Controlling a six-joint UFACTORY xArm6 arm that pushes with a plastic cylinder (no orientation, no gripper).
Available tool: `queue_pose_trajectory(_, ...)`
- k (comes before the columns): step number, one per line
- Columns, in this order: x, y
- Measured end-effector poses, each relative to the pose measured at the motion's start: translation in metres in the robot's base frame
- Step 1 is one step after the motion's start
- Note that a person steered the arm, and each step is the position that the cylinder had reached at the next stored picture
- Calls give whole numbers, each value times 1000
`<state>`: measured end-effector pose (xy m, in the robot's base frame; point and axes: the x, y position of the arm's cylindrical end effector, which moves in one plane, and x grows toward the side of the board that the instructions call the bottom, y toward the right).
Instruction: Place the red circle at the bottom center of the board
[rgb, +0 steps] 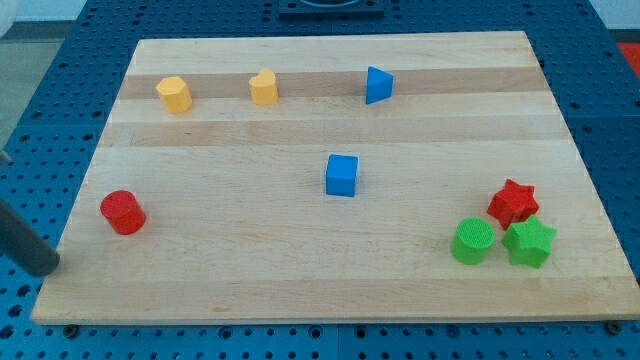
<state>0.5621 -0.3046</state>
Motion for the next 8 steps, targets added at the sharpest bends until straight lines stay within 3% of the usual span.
queue_pose_trajectory(1,-41,0)
queue_pose_trajectory(2,-63,37)
queue_pose_trajectory(3,-61,142)
queue_pose_trajectory(4,-54,190)
queue_pose_trajectory(6,-41,27)
queue_pose_trajectory(7,-5,30)
queue_pose_trajectory(8,-10,110)
